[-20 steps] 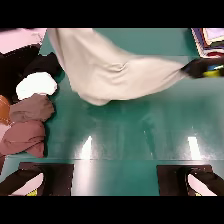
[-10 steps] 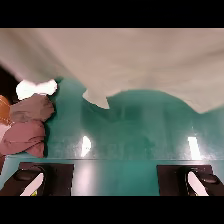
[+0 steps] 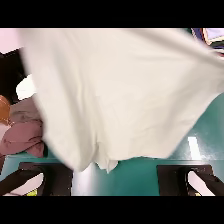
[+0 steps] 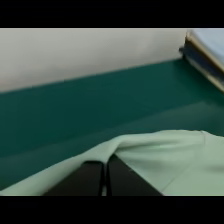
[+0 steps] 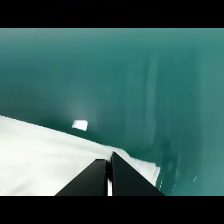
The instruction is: Fold the shirts.
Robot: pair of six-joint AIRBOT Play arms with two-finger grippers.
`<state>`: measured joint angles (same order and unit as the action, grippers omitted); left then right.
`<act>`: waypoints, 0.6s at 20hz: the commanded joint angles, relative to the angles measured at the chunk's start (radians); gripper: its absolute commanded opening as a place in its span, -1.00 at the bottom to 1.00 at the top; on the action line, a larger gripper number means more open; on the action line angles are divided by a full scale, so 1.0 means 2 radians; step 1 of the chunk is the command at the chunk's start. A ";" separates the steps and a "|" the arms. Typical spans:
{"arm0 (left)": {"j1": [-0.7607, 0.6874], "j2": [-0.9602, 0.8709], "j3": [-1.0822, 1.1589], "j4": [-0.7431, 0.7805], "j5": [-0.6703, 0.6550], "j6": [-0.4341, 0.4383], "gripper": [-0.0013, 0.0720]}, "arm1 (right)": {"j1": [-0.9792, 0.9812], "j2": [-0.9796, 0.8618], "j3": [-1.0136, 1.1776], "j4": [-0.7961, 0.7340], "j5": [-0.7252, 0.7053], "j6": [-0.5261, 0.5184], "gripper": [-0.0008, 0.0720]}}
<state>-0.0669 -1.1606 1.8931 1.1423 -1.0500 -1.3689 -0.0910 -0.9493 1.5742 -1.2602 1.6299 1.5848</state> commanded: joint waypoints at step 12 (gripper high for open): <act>0.028 -0.273 -0.013 0.008 -0.026 -0.046 0.65 | 0.092 -0.282 -0.013 0.041 -0.150 -0.027 0.16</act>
<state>-0.0441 -1.6875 1.8458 1.1549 -1.0138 -1.4071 0.0975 -1.4467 1.4734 -1.2301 1.3079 1.5776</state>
